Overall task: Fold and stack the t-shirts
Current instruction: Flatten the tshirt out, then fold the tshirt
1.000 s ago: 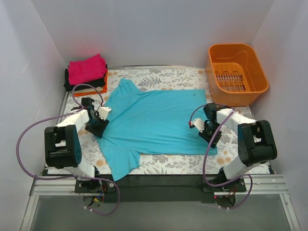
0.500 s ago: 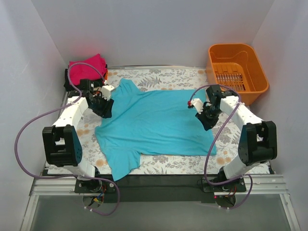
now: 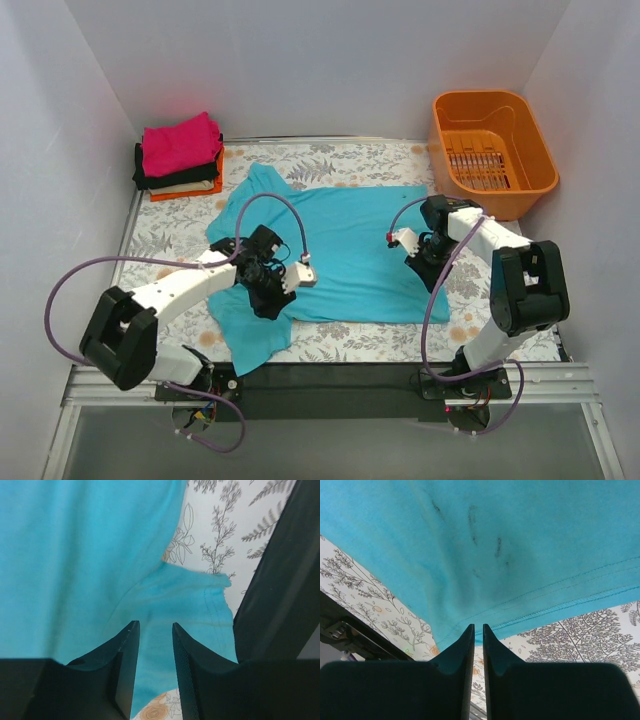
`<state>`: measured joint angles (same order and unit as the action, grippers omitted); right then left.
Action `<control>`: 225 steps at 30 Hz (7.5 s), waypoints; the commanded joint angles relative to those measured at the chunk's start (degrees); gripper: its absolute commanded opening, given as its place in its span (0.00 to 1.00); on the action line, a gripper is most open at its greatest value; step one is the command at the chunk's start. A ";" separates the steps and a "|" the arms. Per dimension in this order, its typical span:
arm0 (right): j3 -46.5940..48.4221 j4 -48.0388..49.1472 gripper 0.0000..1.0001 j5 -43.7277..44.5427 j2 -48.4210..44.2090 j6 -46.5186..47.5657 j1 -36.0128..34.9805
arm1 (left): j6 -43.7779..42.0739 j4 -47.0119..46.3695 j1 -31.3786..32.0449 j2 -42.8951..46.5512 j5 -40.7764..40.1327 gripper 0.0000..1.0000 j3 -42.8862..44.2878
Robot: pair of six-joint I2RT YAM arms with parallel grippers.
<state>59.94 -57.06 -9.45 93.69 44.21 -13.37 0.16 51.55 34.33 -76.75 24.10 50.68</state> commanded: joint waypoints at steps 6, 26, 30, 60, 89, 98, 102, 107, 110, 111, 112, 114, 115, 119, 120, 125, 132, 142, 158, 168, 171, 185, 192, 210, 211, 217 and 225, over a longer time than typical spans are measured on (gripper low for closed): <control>-0.09 0.19 0.15 3.56 3.34 0.27 0.01 | 3.70 -6.11 13.12 -3.31 -7.40 0.31 -7.60; 11.45 -2.97 0.30 -1.70 -4.65 2.47 0.79 | 10.39 -1.19 14.25 0.55 5.41 0.39 6.86; 23.80 1.93 0.42 -3.12 -2.73 -4.10 1.50 | 9.94 -3.36 1.30 -5.67 7.98 0.46 25.65; 51.59 17.86 0.50 15.70 37.70 3.69 3.70 | 36.40 -39.06 -25.45 -46.03 -5.29 0.56 56.02; 56.33 6.08 0.48 3.47 40.78 -0.61 2.91 | 37.10 -39.95 -26.77 -52.87 -5.19 0.56 61.11; 52.56 5.73 0.48 5.41 42.28 -1.14 2.91 | 35.70 -35.64 -26.77 -63.69 -13.98 0.56 69.73; 52.21 5.20 0.39 5.94 43.33 -1.14 2.82 | 34.64 -35.38 -26.77 -66.06 -17.15 0.56 69.29; 51.77 4.94 0.22 6.29 43.42 -0.26 2.82 | 34.38 -33.28 -26.77 -66.60 -15.67 0.56 68.60; 51.94 4.94 0.01 6.55 43.24 0.09 2.82 | 34.73 -32.83 -26.77 -65.02 -13.47 0.57 65.53; 52.12 5.03 0.01 6.47 43.16 0.18 2.91 | 34.73 -32.92 -26.77 -64.67 -13.38 0.57 64.82; 52.29 4.94 0.01 6.20 43.07 0.27 2.82 | 34.47 -32.83 -26.77 -64.32 -13.55 0.54 64.03; 52.82 5.03 0.01 6.03 42.81 0.27 2.82 | 34.03 -32.39 -26.77 -64.31 -14.07 0.45 63.93; 53.26 5.03 0.01 5.94 42.63 0.35 2.91 | 33.85 -32.30 -26.77 -64.40 -14.51 0.42 64.20; 56.50 5.20 0.01 5.59 42.19 -0.17 2.82 | 33.84 -31.95 -27.03 -64.49 -14.26 0.00 67.17; 57.12 5.12 0.01 5.59 42.02 -0.35 2.91 | 34.11 -31.86 -27.38 -64.66 -13.82 0.00 68.23; 59.32 5.46 0.01 6.29 39.65 -0.70 2.91 | 36.05 -31.25 -28.44 -63.35 -10.13 0.00 73.25; 53.89 6.87 0.01 6.64 33.67 2.28 2.91 | 34.30 -31.95 -30.37 -52.11 -1.96 0.00 64.83; 46.59 7.75 0.01 3.66 26.90 5.98 3.08 | 29.02 -32.39 -32.48 -33.13 6.22 0.00 43.21; 21.63 14.51 0.01 0.40 17.23 15.12 5.37 | 18.38 -31.42 -33.01 -15.01 7.10 0.00 12.70; 22.59 15.57 0.01 1.89 19.69 15.38 5.37 | 16.97 -28.52 -33.01 -12.38 4.56 0.00 7.77; 22.67 15.49 0.01 1.90 18.29 15.38 5.45 | 17.06 -27.56 -33.01 -10.53 4.20 0.00 8.03; 20.65 13.47 0.31 2.17 15.13 17.66 5.72 | 13.72 -19.22 -33.27 -10.87 5.17 0.30 7.94; 22.93 7.76 0.53 -4.07 9.06 19.08 5.98 | 15.91 -17.61 -37.40 -14.21 10.72 0.49 18.49; 38.06 5.03 0.54 -2.33 27.24 9.50 5.46 | 23.30 -22.63 -37.05 -35.57 0.95 0.50 33.26; 38.32 5.03 0.54 -1.80 27.68 9.32 5.46 | 23.30 -22.63 -36.96 -35.57 1.13 0.50 33.09; 38.14 4.94 0.49 -1.79 27.43 9.32 5.63 | 23.21 -23.42 -36.96 -35.22 0.69 0.50 31.68; 36.30 4.59 0.31 -1.62 22.77 10.81 5.63 | 22.86 -23.42 -37.05 -35.22 0.51 0.49 31.68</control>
<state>96.14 -51.11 -10.79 121.19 54.17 -7.64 23.18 28.77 -2.87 -114.48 24.69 81.95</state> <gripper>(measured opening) 0.322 0.495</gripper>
